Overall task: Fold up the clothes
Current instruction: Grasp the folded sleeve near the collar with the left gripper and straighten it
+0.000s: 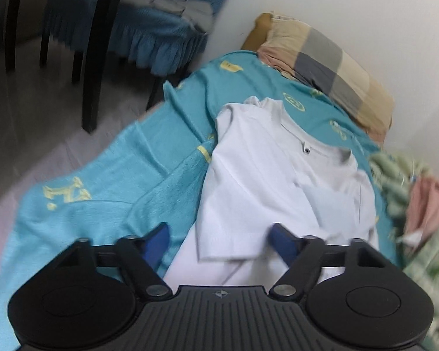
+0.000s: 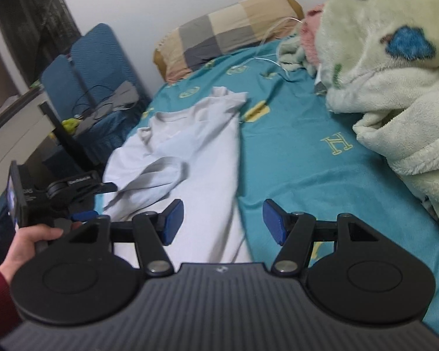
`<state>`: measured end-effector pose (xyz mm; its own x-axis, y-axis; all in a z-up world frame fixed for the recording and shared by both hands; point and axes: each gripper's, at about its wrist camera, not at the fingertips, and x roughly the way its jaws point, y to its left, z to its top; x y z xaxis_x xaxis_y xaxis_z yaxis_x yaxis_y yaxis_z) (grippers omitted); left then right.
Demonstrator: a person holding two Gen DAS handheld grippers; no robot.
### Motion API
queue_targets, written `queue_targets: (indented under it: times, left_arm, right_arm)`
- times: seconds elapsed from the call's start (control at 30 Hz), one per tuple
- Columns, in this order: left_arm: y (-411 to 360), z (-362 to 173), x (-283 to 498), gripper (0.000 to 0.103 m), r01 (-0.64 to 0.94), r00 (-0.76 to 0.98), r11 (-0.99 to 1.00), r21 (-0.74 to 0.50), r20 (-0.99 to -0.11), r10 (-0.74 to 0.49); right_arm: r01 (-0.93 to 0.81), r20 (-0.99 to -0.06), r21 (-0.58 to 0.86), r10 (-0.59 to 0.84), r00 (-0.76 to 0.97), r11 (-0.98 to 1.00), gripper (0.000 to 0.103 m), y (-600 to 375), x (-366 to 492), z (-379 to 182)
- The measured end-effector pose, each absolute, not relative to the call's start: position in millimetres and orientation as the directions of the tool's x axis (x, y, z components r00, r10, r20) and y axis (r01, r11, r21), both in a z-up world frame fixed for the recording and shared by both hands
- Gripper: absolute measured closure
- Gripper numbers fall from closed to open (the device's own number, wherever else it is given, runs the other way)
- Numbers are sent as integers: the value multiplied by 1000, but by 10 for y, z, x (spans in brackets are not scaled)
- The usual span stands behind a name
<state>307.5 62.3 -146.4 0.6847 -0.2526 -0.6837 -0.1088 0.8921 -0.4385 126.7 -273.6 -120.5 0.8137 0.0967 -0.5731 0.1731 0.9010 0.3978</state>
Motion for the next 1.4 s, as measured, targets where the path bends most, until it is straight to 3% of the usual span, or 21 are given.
queue_targets:
  times: [0.07,0.1,0.17,0.33,0.53,0.63,0.8,0.93,1.07,1.27,1.4]
  left_arm:
    - [622,-1469,3132,62,-91,693,889,-450,-669,-268]
    - [594,-1444,3145,67,-75,699,900,-430,-666,-260]
    - [515,-1382,3176,95,-31,696,924,-381,-672,-253]
    - [282,-993,3228,98,71,717,947,-313,-645,-267]
    - [-259,-579,3684,99,124,701,936,-328,-639,-317]
    - [-650,-556,4019,99,138,693,931,-339,-638,-335]
    - [-1239,-892,4463,99,149,688,961,-231,-674,-269]
    - [-1354,-1282,4625,95,123,668,971,-206,-706,-234]
    - [-1295,-1477,4654,64,129,659,972,-196,-716,-232]
    - [-1113,-1224,4418,40,179,689,971,-158,-685,-238]
    - [-896,-849,3971,31,217,706,965,-146,-659,-259]
  right_arm:
    - [189,-588,418,106,802,889,40,-2774,1356,-1291]
    - [191,-594,424,112,796,885,40,-2774,1381,-1322]
    - [194,-605,434,124,786,880,40,-2773,1424,-1376]
    - [189,-605,435,130,786,881,40,-2734,1389,-1364]
    - [183,-605,436,136,785,881,40,-2687,1348,-1350]
    - [193,-609,437,130,783,879,40,-2712,1365,-1385]
    - [218,-621,432,114,776,875,40,-2783,1433,-1477]
    - [229,-628,435,111,770,871,40,-2835,1500,-1561]
    - [230,-629,430,107,770,873,40,-2857,1535,-1608]
    - [209,-626,416,113,771,885,40,-2827,1601,-1629]
    - [191,-617,399,108,780,897,40,-2777,1593,-1583]
